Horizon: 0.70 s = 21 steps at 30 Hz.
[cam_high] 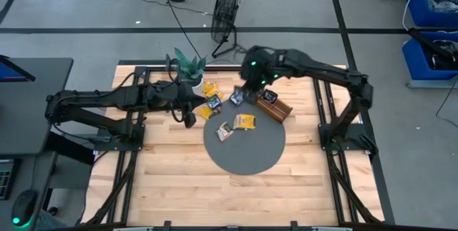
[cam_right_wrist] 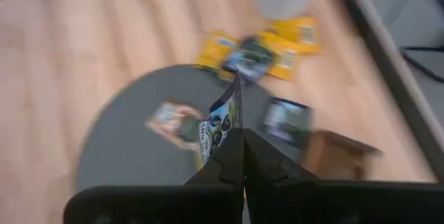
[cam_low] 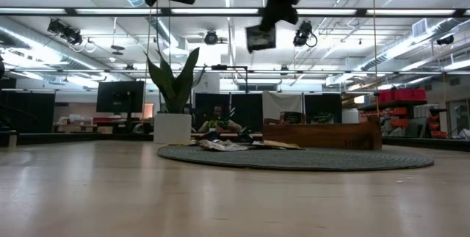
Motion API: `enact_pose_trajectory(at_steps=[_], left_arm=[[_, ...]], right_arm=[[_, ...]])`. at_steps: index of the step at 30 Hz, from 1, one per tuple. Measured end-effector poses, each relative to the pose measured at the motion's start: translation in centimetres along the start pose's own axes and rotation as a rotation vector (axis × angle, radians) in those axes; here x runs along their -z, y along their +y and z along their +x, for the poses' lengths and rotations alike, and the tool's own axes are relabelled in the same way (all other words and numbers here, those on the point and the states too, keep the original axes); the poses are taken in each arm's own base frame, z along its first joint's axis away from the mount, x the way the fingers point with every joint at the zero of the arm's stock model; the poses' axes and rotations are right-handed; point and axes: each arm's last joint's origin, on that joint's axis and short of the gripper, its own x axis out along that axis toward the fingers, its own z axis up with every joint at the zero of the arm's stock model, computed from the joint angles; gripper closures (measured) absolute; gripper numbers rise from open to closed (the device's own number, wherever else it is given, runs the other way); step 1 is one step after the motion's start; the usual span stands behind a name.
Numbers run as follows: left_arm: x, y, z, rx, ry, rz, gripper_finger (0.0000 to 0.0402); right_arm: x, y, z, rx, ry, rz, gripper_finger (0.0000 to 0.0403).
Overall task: Pick & Place Tea
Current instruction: Put the black tea bag into the middle section of the wooden organizer
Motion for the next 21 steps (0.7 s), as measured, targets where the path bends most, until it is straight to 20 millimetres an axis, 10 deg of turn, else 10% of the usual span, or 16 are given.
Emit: enact_pose_trajectory(at_steps=[21], left_arm=[[0.2,0.3,-0.4,-0.041,0.016,0.012,0.0354]], right_arm=[[13.2,-4.7,3.1,0.211,-0.130,0.318,0.0403]])
